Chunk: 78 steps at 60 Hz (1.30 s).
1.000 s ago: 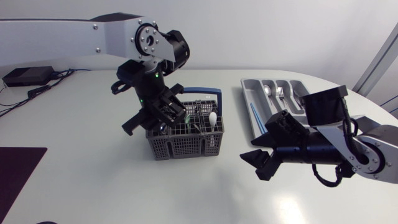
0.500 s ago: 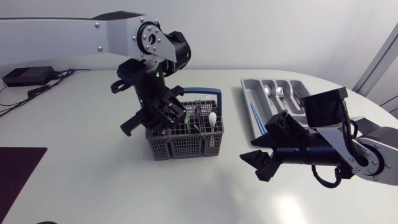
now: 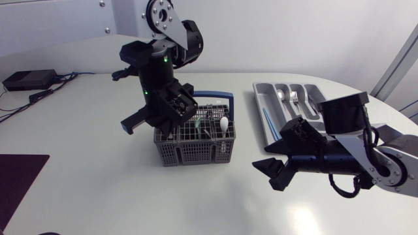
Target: Unload the cutlery basket into the drawer organizer.
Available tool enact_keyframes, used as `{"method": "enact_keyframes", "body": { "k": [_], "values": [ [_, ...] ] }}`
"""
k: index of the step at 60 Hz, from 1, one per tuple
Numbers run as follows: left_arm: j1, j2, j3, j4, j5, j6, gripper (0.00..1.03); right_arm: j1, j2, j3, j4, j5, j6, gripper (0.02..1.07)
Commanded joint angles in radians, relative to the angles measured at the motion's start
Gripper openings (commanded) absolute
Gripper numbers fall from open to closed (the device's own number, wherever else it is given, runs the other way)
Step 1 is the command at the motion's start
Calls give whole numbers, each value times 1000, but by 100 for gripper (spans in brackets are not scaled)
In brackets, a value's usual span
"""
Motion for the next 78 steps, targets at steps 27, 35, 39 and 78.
{"method": "enact_keyframes", "body": {
  "k": [27, 35, 39, 78],
  "values": [
    [-34, -17, 117, -112, 65, -22, 14, 2, -28, -45, 3, 7, -5, 79],
    [-39, -44, 103, -112, 68, -34, 12, 5, -42, -47, 3, 7, 0, 79],
    [-39, -61, 94, -111, 73, -40, 12, 6, -49, -48, 3, 7, 3, 79],
    [-80, -277, -96, -108, 82, -97, 12, 45, -125, -67, -22, 33, 24, 79]
  ]
}}
